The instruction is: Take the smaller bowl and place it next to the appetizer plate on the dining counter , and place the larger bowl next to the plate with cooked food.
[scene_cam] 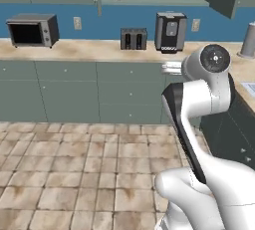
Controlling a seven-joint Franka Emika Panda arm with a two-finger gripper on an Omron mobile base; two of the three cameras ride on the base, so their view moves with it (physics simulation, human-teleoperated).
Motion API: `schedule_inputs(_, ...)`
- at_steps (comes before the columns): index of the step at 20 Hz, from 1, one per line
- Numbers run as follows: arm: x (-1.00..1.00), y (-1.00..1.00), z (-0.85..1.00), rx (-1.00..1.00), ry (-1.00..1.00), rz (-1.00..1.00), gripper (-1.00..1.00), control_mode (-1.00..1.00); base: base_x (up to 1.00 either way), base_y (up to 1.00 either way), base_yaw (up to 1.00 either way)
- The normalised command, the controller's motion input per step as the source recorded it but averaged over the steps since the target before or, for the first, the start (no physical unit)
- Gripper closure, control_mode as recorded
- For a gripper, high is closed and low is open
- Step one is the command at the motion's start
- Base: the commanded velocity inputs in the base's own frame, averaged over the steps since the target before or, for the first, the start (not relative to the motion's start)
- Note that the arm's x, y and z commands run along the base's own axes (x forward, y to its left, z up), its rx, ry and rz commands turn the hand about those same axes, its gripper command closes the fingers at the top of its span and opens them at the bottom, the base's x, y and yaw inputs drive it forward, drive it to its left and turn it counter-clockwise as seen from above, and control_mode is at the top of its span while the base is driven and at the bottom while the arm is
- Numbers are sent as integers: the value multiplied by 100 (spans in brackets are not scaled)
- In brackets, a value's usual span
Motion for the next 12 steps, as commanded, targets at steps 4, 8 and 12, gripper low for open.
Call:
schedule_inputs(4,0,0,0,0,0,0,-100,100,100,-28,2)
schedule_inputs(8,0,0,0,0,0,0,-100,100,100,-26,2)
schedule_inputs(12,0,0,0,0,0,0,-100,100,100,-25,1)
